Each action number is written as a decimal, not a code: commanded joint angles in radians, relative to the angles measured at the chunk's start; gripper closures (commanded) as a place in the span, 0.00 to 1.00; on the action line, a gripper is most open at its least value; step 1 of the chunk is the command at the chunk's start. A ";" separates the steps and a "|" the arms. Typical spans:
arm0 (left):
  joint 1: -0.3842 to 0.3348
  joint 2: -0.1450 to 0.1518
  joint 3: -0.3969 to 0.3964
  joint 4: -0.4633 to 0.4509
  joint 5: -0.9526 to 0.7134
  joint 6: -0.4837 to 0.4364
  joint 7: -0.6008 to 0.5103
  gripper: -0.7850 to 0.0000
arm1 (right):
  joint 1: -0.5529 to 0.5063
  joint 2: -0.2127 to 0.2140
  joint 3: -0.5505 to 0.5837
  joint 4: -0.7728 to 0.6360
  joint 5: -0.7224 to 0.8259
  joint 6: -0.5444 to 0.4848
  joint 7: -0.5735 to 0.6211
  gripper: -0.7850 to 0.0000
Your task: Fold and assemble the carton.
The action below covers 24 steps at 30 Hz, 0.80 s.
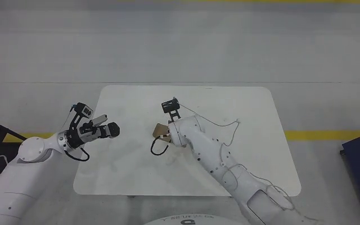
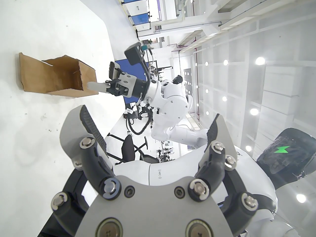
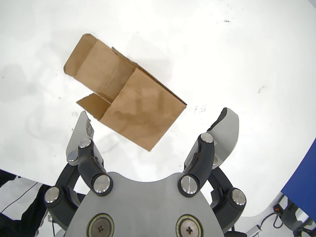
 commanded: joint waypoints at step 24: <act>0.000 0.000 0.000 0.000 0.000 0.000 0.000 0.00 | -0.044 -0.279 0.240 0.189 -0.502 -0.133 0.133 0.50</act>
